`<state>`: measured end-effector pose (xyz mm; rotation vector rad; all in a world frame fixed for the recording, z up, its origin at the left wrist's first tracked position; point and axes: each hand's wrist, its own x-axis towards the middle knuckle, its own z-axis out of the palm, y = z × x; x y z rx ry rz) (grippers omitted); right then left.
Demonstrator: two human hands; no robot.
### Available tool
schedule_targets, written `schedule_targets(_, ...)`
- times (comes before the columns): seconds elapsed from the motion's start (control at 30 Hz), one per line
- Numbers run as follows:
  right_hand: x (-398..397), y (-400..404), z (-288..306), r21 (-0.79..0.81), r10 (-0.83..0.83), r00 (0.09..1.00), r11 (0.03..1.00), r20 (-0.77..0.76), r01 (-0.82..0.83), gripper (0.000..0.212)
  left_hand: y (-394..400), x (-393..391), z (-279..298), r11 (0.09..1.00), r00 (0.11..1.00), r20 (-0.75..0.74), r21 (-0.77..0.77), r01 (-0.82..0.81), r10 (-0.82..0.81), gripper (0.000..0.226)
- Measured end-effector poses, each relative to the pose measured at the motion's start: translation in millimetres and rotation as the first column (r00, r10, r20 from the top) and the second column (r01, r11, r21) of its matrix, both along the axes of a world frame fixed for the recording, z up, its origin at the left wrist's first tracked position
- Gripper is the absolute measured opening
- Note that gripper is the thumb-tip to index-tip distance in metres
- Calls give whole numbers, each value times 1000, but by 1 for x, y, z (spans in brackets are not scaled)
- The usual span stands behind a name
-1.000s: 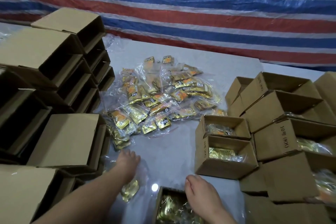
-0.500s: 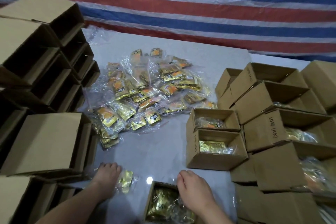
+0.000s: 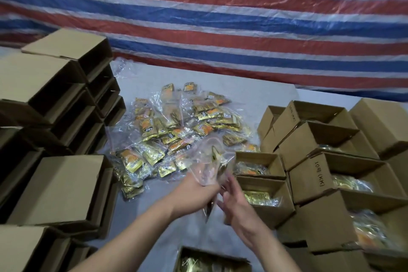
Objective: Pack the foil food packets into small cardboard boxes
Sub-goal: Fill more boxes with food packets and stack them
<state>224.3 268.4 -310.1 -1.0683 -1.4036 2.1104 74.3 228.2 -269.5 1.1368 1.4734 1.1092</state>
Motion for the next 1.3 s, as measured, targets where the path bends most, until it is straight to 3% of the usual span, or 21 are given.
schedule_targets(0.13,1,6,29,-108,-20,978,994,-207,-3,109,-3,22,14,999,998,-38,32,43,-42,8)
schedule_targets(0.23,10,3,36,-120,2,973,992,-230,-30,113,-3,29,17,982,945,-327,188,37,27,14)
schedule_targets(0.33,21,1,35,-125,14,977,991,-211,-41,130,-2,30,11,977,842,-539,171,130,-18,45)
schedule_targets(0.4,26,-1,30,-128,28,976,990,-214,-57,132,-3,30,8,983,882,-460,94,161,-101,51)
schedule_targets(0.43,29,-1,27,-131,36,976,989,-213,-65,128,-6,29,8,983,932,-320,21,184,-167,51)
schedule_targets(0.5,33,-4,18,-140,33,982,988,-184,-59,110,-13,23,8,953,960,12,-114,280,-280,42)
schedule_targets(0.57,38,-7,7,-168,-35,989,986,-141,11,83,-24,11,-1,939,954,137,-186,290,-268,42)
schedule_targets(0.67,52,-12,-12,-230,-97,992,970,-76,77,65,-49,-2,-39,936,986,49,-310,166,-159,89)
schedule_targets(0.77,59,-21,-23,-108,-61,995,992,81,69,58,-81,-8,-88,901,952,-233,-427,83,-198,78)
schedule_targets(0.87,60,-31,-25,6,64,974,998,216,-67,69,-108,-5,-127,877,873,-405,-478,50,-271,64)
schedule_targets(0.9,59,-35,-25,26,145,958,987,246,-156,69,-113,-2,-134,882,882,-398,-470,40,-252,55)
schedule_targets(0.97,57,-41,-25,47,299,910,945,286,-325,62,-117,2,-142,905,962,-228,-424,40,-150,28)
schedule_targets(1.0,55,-45,-24,40,351,884,924,308,-381,56,-118,5,-144,917,983,-150,-396,41,-109,22)
schedule_targets(1.1,53,-57,-29,31,436,828,879,352,-476,47,-119,5,-149,920,993,-120,-390,-25,-24,17)
schedule_targets(1.2,50,-59,-42,54,538,632,736,557,-674,39,-117,3,-162,905,993,-119,-421,-70,22,9)
schedule_targets(1.3,35,-54,-47,19,573,506,649,645,-760,32,-117,6,-168,911,996,-75,-404,-81,56,11)
